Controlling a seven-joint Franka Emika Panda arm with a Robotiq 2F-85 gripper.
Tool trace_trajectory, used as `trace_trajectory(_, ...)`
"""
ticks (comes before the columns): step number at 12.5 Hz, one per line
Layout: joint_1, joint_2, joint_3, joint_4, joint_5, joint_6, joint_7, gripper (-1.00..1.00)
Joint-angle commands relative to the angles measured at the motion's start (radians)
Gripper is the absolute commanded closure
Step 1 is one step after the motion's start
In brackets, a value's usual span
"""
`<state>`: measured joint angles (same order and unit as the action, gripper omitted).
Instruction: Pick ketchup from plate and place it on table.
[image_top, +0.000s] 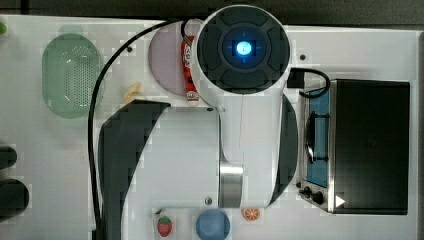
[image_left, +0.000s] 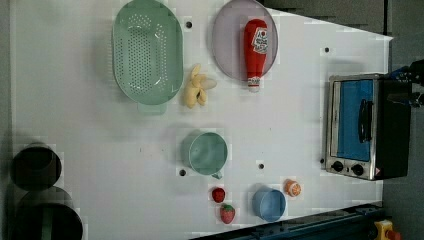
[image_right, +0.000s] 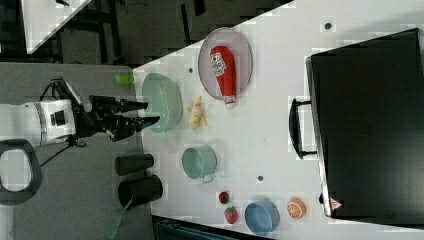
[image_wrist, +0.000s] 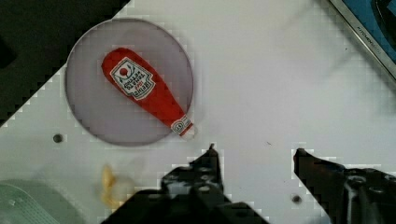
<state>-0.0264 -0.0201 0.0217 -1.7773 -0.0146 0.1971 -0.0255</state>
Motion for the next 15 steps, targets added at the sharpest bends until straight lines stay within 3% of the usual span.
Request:
trace_trajectory(1, -0.103, -0.190, 0.045, -0.042, 0.027, -0.196, 0.030, -0.60)
trace_trajectory(3, -0.101, -0.183, 0.052, -0.048, 0.027, -0.192, 0.028, -0.99)
trace_trajectory(9, -0.083, -0.051, 0.106, -0.051, 0.027, -0.145, -0.006, -1.00)
trace_trajectory(15, -0.062, 0.172, 0.135, -0.050, 0.026, 0.060, -0.235, -1.00)
